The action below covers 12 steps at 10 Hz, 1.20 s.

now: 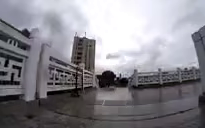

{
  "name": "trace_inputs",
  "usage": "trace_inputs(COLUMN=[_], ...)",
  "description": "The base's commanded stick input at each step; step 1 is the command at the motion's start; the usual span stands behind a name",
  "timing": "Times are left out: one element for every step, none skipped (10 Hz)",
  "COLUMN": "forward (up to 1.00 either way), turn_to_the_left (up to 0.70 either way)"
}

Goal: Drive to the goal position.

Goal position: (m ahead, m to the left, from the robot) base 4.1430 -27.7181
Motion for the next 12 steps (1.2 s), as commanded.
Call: trace_inputs(forward=[0.45,0.45,0.45,0.45,0.45,0.45,0.45,0.45,0.45,0.45,0.45,0.45], turn_to_the_left=[0.0,0.0,-0.02,-0.07,-0.25,-0.25,-0.26,-0.26,-0.26,-0.26,-0.26,-0.26])
